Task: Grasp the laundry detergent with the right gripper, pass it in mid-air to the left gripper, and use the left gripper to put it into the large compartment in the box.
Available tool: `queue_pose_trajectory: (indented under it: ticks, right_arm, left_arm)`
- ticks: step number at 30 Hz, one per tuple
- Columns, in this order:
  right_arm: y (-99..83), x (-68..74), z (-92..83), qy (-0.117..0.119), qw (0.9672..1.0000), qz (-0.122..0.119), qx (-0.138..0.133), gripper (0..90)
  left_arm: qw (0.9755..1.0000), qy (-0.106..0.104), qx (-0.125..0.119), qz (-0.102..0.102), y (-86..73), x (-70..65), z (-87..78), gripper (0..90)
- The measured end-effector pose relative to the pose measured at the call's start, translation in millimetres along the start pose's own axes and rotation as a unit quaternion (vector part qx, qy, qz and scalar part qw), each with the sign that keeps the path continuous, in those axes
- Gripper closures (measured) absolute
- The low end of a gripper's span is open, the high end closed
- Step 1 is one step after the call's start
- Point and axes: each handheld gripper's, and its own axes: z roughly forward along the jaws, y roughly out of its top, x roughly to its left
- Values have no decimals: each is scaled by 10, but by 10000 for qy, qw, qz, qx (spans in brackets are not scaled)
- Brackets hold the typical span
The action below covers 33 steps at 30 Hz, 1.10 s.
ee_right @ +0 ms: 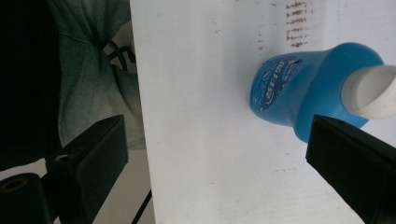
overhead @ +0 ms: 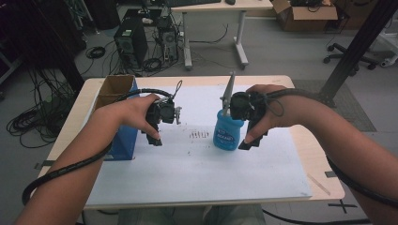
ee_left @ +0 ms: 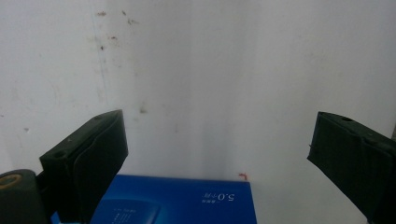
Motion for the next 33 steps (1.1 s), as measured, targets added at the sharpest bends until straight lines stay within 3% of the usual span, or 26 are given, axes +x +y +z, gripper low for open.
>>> queue_pose_trajectory:
  ticks: [15,21,33]
  right_arm:
    - [-469,-52,173,-281,9976,460,-440,53]
    - [-655,-71,262,-322,9947,714,-673,53]
    - [-861,-107,523,-479,9874,976,-1150,51]
  left_arm:
    - [10000,-22,-8,21,17,-27,-28,49]
    - [10000,-53,-56,-15,0,-30,-32,49]
    - [10000,-57,-58,-17,-25,-55,-30,49]
